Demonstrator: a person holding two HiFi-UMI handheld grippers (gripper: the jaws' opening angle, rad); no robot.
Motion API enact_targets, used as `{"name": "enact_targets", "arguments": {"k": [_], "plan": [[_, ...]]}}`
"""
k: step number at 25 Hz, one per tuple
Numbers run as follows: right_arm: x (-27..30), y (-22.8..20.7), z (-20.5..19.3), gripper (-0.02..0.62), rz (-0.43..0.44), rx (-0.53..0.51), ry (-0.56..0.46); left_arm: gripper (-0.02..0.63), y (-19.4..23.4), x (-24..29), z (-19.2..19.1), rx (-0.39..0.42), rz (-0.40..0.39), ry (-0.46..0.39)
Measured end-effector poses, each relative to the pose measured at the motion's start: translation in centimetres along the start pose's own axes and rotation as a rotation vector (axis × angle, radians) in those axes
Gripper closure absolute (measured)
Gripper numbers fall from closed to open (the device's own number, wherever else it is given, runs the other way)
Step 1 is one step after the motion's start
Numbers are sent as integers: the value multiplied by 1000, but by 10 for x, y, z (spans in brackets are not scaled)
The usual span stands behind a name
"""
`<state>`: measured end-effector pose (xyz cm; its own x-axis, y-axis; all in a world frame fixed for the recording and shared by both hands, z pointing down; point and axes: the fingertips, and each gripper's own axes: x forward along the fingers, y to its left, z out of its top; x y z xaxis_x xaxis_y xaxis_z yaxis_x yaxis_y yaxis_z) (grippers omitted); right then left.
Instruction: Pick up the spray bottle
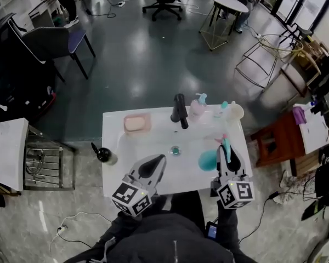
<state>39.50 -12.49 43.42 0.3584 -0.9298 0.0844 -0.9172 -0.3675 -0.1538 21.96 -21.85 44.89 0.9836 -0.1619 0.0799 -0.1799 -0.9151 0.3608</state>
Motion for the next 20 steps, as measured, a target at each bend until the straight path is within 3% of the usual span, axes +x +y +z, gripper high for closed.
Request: {"name": "enact_targets", "arguments": {"k": [13,20], "plan": [[15,14,24,497,57,-67,-62,603,13,-5,6,11,51,-13],[18,21,0,497,61,-4,-12,603,25,-18,6,5,88,-24]]}}
